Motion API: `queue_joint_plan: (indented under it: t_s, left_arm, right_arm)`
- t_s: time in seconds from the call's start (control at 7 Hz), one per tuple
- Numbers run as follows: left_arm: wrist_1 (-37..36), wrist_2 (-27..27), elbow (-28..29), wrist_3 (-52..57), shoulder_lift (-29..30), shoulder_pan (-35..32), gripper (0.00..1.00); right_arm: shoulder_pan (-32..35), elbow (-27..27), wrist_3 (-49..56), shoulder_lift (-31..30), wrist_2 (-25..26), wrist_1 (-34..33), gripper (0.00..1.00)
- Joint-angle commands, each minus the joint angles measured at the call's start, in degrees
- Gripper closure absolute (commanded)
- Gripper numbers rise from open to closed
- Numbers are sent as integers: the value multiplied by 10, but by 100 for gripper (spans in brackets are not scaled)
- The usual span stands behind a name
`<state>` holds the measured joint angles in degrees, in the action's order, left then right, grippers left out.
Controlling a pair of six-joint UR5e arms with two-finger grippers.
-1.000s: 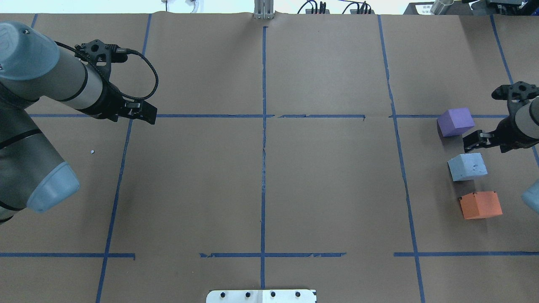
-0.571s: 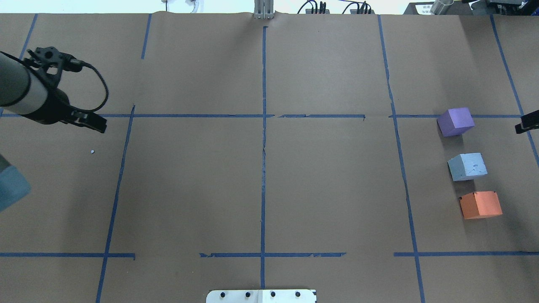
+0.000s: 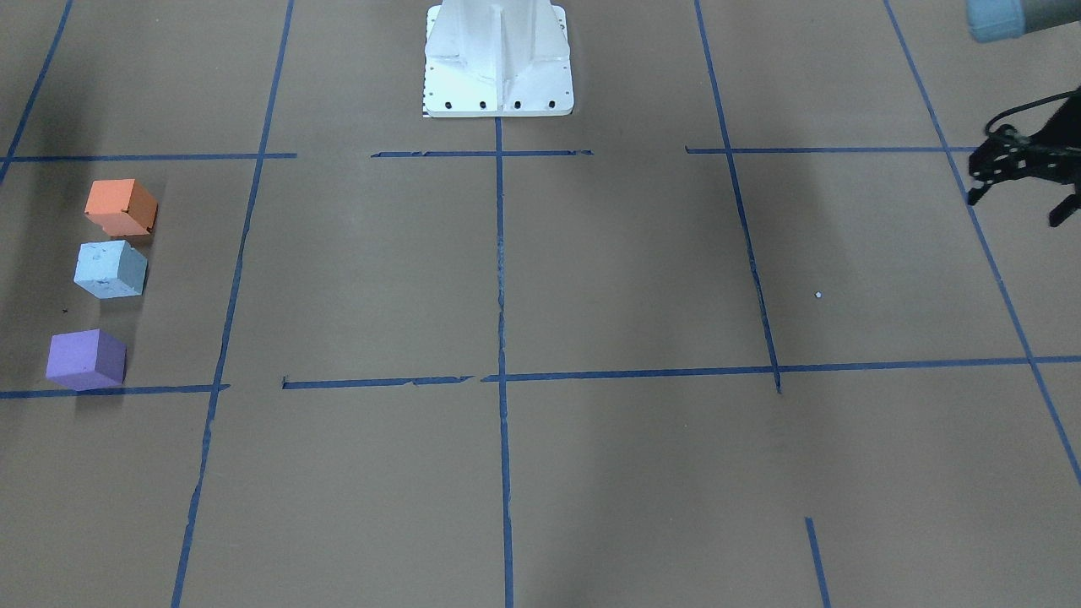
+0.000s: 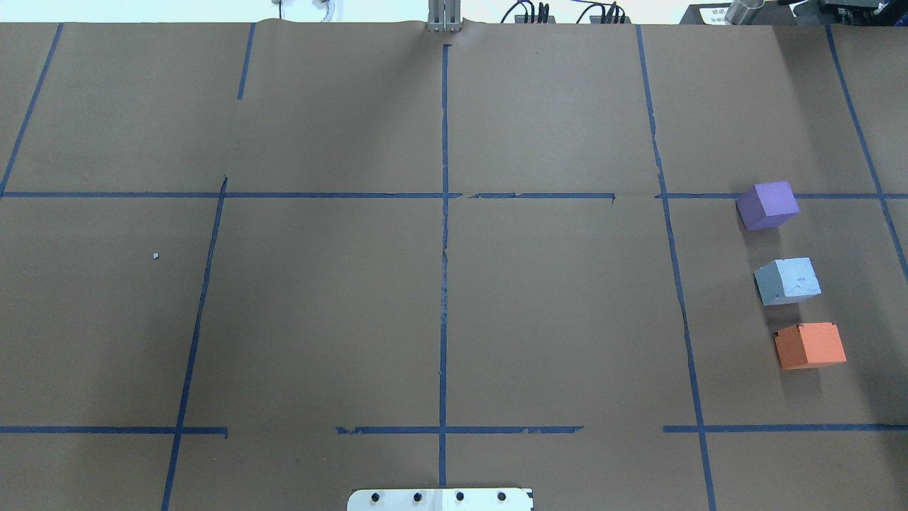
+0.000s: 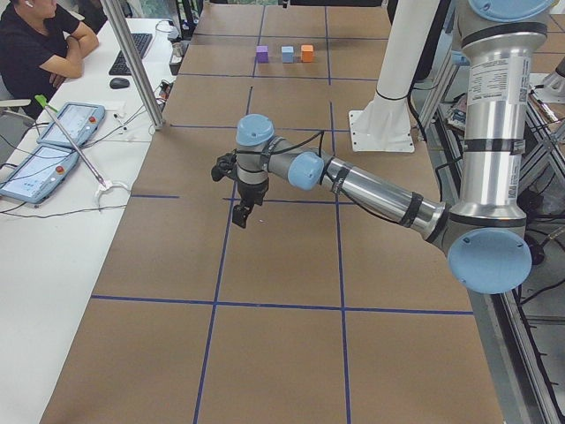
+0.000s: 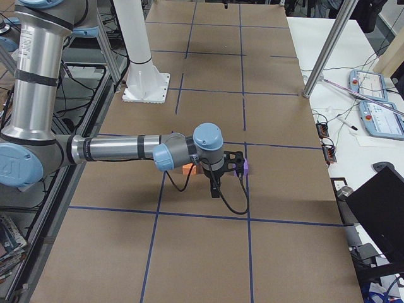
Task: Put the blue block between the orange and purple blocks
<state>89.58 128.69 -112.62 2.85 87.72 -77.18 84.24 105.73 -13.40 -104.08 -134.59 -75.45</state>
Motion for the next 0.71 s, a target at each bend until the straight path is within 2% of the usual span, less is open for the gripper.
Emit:
queue_joint_plan:
  t_s: [0.0, 0.14, 0.29, 0.57]
  left_arm:
    - [-63, 43, 48, 120, -4, -85, 0]
    - [-67, 62, 71, 120, -7, -87, 0]
    - [-84, 92, 48, 114, -27, -95, 0]
    - [-104, 98, 65, 100, -29, -98, 0]
  right_arm:
    - [13, 3, 44, -33, -13, 3, 0]
    - [13, -1, 45, -31, -12, 3, 0]
    - [13, -12, 46, -31, -13, 5, 0]
    - [13, 6, 46, -52, -13, 5, 0]
